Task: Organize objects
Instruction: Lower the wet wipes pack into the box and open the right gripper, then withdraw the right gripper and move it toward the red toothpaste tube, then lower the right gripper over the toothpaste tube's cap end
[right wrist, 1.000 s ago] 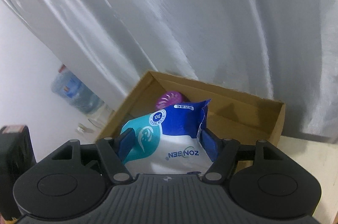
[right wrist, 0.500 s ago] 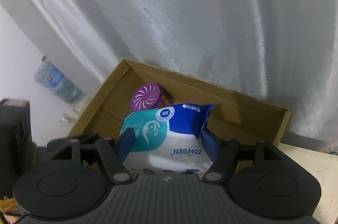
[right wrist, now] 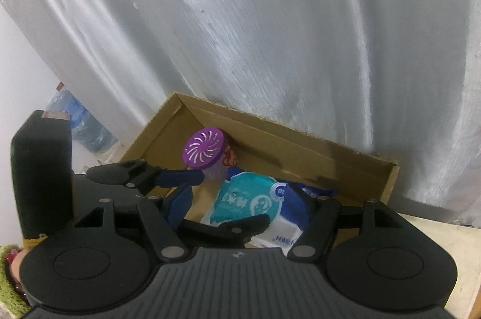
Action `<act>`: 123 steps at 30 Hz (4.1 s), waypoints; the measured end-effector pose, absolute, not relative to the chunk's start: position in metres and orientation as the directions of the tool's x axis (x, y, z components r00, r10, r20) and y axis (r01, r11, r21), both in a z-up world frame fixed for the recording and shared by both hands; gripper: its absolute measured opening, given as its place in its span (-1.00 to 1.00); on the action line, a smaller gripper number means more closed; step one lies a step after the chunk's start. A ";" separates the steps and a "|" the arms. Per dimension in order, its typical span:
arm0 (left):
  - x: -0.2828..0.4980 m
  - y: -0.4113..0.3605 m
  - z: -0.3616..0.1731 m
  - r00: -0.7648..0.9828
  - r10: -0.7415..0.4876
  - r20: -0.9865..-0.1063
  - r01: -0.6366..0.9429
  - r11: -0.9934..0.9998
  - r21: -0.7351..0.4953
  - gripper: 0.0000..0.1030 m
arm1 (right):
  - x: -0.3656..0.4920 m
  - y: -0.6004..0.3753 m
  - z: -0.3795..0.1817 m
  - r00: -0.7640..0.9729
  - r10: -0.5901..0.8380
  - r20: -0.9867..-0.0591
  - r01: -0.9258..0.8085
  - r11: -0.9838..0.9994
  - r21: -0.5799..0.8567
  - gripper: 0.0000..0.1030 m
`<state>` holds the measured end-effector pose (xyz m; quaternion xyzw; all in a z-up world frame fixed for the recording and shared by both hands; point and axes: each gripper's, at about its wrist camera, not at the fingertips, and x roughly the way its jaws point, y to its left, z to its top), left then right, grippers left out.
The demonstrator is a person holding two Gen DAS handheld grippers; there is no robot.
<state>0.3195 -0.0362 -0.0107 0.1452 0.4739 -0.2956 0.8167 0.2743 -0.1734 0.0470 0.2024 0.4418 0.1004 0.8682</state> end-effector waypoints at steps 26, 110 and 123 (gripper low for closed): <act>0.170 0.129 0.089 0.609 -0.418 -0.674 0.405 0.894 -0.189 0.95 | 0.127 -0.173 0.109 0.719 0.544 -0.432 -0.113 0.706 0.699 0.47; 0.146 0.205 -0.060 0.588 -0.380 -0.714 0.309 0.921 -0.236 0.60 | 0.157 -0.027 -0.045 0.432 0.498 -0.752 0.068 0.813 0.578 0.19; 0.073 0.188 -0.042 0.412 -0.560 -0.719 0.540 0.785 -0.302 0.61 | 0.144 -0.039 -0.042 0.431 0.499 -0.751 0.094 0.803 0.588 0.20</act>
